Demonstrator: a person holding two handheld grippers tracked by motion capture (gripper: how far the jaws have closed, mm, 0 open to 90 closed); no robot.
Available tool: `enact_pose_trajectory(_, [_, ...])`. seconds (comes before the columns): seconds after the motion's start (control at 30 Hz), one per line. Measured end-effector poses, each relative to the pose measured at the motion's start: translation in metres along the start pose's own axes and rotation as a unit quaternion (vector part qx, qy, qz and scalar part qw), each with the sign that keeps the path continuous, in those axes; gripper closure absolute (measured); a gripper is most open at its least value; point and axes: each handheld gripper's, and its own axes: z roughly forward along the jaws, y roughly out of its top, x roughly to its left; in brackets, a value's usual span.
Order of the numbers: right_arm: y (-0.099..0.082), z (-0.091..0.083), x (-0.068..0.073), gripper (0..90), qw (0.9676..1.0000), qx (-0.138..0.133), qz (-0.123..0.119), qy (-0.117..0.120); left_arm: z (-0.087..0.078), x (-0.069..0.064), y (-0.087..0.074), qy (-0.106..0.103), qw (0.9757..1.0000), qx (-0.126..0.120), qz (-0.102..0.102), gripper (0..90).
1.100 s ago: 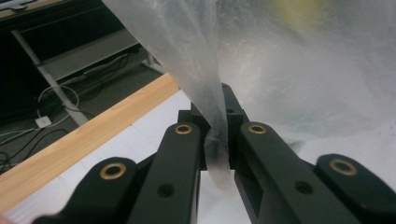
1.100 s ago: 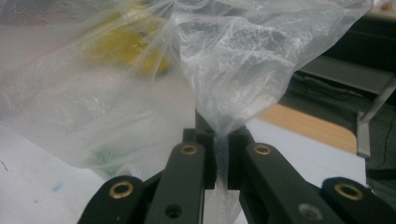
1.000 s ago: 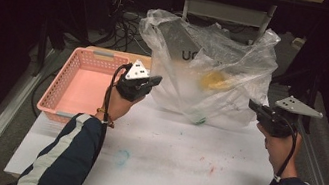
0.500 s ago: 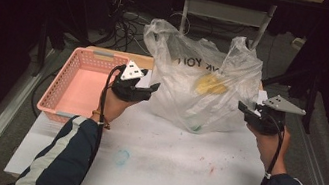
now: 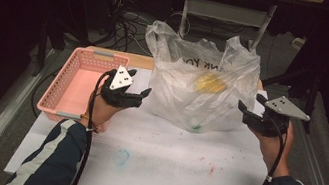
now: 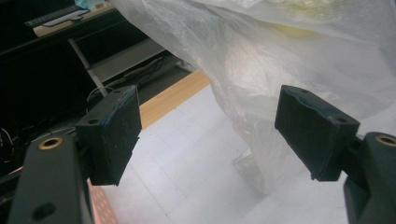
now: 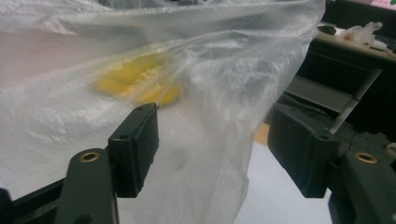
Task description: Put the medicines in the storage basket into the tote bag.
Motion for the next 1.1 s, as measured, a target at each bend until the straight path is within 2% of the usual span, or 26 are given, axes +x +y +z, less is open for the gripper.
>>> enact_pose_trajectory(0.2, [0.003, -0.004, 0.006, 31.5, 0.9999, -0.009, -0.009, 0.005, -0.011, -0.003, -0.002, 0.002, 0.9997, -0.004, 0.024, 22.1])
enact_pose_trajectory(0.3, [0.003, -0.003, 0.007, 29.7, 0.9999, -0.006, -0.012, 0.009, -0.013, 0.000, -0.003, 0.014, 0.9992, -0.003, 0.036, 22.1])
enact_pose_trajectory(0.37, [0.002, -0.002, 0.008, 28.3, 0.9999, -0.003, -0.010, 0.012, -0.013, 0.004, -0.005, 0.022, 0.9991, -0.004, 0.035, 22.1])
enact_pose_trajectory(0.47, [0.000, -0.002, 0.011, 27.9, 0.9998, -0.009, -0.015, 0.009, -0.010, 0.010, -0.009, 0.037, 0.9984, 0.007, 0.042, 22.1])
enact_pose_trajectory(0.57, [-0.002, -0.003, 0.013, 26.1, 0.9998, -0.009, -0.017, 0.011, -0.010, 0.016, -0.013, 0.043, 0.9984, 0.014, 0.034, 22.0])
enact_pose_trajectory(0.83, [-0.007, -0.004, 0.017, 21.6, 0.9997, -0.010, -0.015, 0.015, -0.020, 0.029, -0.018, 0.066, 0.9974, 0.015, 0.023, 21.0])
enact_pose_trajectory(0.87, [-0.008, -0.004, 0.018, 21.5, 0.9997, -0.011, -0.015, 0.015, -0.020, 0.030, -0.019, 0.065, 0.9974, 0.018, 0.024, 18.4])
enact_pose_trajectory(1.0, [-0.013, -0.004, 0.022, 18.6, 0.9996, -0.006, -0.021, 0.016, -0.024, 0.033, -0.023, 0.066, 0.9974, 0.022, 0.021, 18.4])
enact_pose_trajectory(1.1, [-0.014, -0.005, 0.024, 18.0, 0.9997, -0.006, -0.017, 0.019, -0.028, 0.036, -0.025, 0.064, 0.9976, 0.022, 0.017, 18.4])
